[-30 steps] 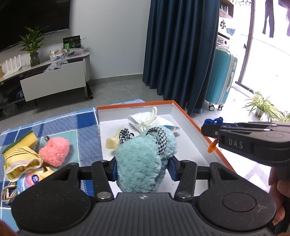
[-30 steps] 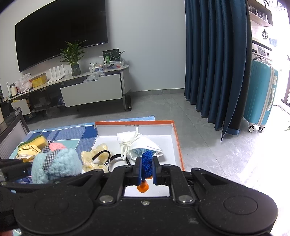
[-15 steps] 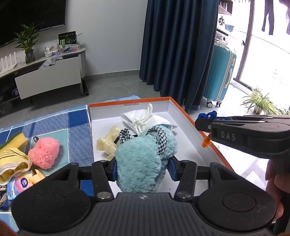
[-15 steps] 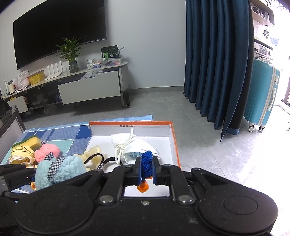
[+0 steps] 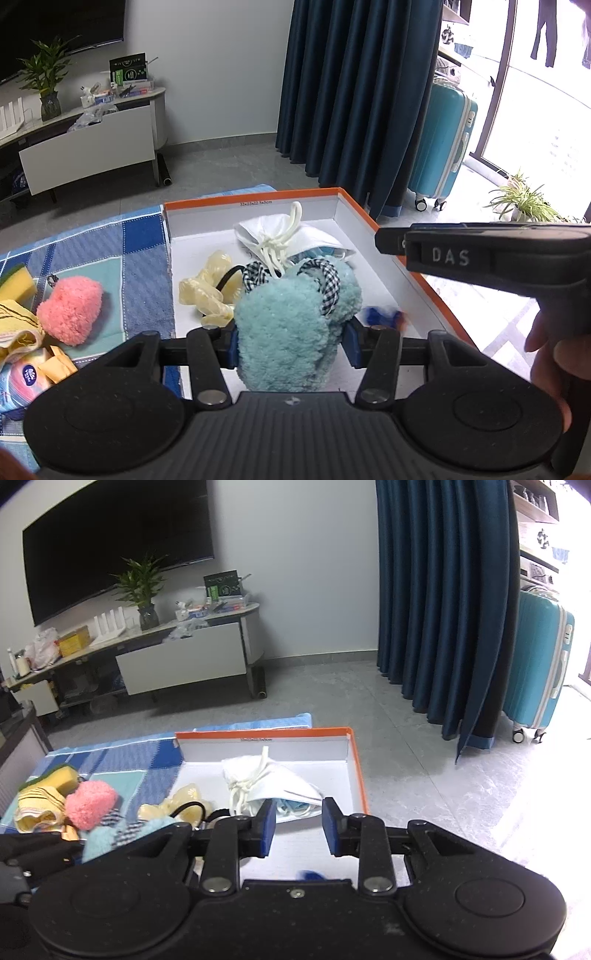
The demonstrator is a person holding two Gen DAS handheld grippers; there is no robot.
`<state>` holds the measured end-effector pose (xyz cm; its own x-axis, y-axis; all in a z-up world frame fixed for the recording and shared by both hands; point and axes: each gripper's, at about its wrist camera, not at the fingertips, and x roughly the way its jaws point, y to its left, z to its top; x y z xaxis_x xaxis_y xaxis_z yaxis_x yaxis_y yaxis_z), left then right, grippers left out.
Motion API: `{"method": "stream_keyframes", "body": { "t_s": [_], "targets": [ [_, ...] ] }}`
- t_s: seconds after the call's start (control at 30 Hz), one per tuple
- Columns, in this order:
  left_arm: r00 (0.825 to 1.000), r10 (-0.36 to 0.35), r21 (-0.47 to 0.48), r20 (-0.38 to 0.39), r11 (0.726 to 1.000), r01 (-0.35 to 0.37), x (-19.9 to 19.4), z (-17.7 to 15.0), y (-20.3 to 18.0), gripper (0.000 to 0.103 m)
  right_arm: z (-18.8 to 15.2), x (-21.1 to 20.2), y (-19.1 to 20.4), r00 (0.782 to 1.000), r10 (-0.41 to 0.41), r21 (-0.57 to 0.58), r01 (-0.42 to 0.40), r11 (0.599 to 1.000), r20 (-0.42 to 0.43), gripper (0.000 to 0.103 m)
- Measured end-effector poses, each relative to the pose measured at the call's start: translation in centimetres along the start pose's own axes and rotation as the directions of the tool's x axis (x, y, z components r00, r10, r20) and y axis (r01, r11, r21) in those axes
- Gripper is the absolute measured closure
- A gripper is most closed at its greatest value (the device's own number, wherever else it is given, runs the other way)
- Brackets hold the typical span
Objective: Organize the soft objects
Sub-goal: 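Open the right tool to drop the earplugs while the left tool releases the pom-pom into the box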
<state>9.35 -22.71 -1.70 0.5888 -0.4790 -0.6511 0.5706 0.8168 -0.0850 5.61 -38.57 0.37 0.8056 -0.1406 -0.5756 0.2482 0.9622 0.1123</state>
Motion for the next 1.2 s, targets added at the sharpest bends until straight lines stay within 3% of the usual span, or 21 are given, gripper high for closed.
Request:
{"method": "stream_keyframes", "body": {
  "t_s": [0.17, 0.2, 0.23, 0.3, 0.37, 0.47, 0.6, 0.8, 1.2],
  "targets": [
    [0.999, -0.053, -0.005, -0.008, 0.999, 0.053, 0.2, 0.0, -0.4, 0.048, 0.2, -1.1, -0.3, 0.999, -0.023, 0.01, 0.022, 1.0, 0.041, 0.068],
    [0.997, -0.075, -0.001, -0.008, 0.997, 0.075, 0.2, 0.0, -0.6, 0.043, 0.4, -1.3, -0.3, 0.999, -0.024, 0.014, 0.024, 1.0, 0.049, 0.068],
    [0.996, -0.089, 0.009, -0.014, 0.996, 0.089, 0.2, -0.1, -0.9, 0.03, 0.5, -1.5, -0.4, 0.998, -0.024, 0.016, 0.023, 1.0, 0.055, 0.067],
    [0.995, -0.095, 0.027, -0.003, 0.995, 0.095, -0.1, -0.3, -1.4, 0.021, 0.7, -1.8, -0.4, 0.998, -0.021, 0.016, 0.02, 1.0, 0.062, 0.066],
    [0.996, -0.087, 0.037, 0.0, 0.996, 0.087, -0.4, -0.3, -1.7, 0.019, 0.7, -2.1, -0.2, 0.997, -0.027, 0.008, 0.027, 1.0, 0.066, 0.066],
    [0.997, -0.08, 0.027, 0.005, 0.996, 0.08, -0.8, -0.4, -1.5, 0.008, 0.6, -2.7, 0.1, 0.997, -0.022, 0.006, 0.022, 1.0, 0.073, 0.064],
    [0.999, -0.025, 0.039, 0.047, 0.999, 0.023, -2.3, -0.5, -1.0, 0.0, 0.3, -3.5, 0.4, 0.996, -0.033, 0.007, 0.032, 0.999, 0.085, 0.057],
    [0.996, 0.054, 0.022, 0.068, 0.998, -0.055, -4.1, -0.8, 0.6, 0.0, -0.4, -4.5, 1.2, 0.995, -0.031, 0.014, 0.03, 0.999, 0.091, 0.05],
    [0.986, 0.159, -0.084, 0.058, 0.985, -0.153, -6.6, -1.6, 5.6, 0.0, -1.4, -4.9, 5.2, 0.998, 0.013, -0.041, -0.01, 0.999, 0.066, 0.05]
  ]
}}
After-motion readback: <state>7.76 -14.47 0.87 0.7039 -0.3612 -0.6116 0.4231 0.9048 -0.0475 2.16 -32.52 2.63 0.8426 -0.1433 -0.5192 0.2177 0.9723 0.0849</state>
